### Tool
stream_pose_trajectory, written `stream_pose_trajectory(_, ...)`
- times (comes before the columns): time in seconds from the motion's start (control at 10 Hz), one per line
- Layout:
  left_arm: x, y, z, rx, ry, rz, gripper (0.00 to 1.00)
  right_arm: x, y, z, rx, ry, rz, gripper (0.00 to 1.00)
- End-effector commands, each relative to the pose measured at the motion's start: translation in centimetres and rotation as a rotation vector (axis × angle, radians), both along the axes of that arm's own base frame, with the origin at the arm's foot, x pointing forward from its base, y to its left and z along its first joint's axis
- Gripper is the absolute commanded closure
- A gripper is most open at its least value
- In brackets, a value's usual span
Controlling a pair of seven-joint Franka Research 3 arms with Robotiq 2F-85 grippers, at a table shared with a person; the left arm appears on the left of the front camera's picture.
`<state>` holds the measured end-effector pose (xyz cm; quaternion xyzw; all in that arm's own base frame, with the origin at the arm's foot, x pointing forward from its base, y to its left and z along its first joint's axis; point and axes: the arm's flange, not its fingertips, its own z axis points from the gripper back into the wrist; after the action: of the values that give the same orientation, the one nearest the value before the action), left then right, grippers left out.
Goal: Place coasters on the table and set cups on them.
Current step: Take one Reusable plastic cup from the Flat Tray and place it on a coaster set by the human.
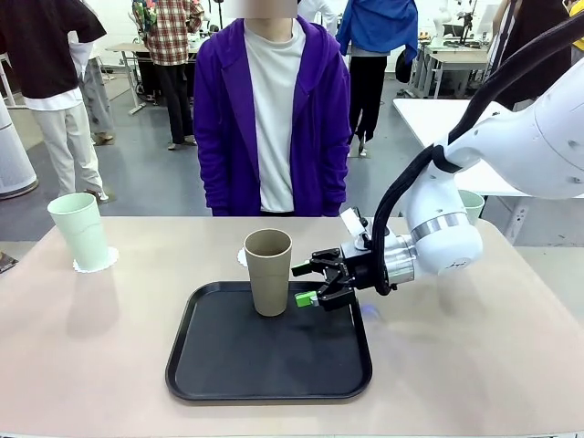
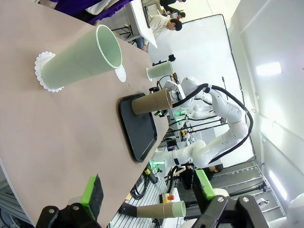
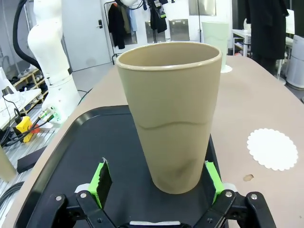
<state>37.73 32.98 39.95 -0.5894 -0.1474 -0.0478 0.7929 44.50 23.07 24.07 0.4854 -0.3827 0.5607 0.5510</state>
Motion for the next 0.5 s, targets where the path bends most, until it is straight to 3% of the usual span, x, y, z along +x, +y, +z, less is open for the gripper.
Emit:
stream_pose_trajectory(0.0,-0.11,0.06,0.24,0.003,0.006,0.006,0.0,0.38,1.06,-0.65,0.024,-0.028,0.01,0.0)
stream_pose_trajectory(0.4,-0.11,0.06,0.24,0.003,0.006,0.006,0.0,1.12,1.75,-0.75,0.036,-0.032,0.016,0.0)
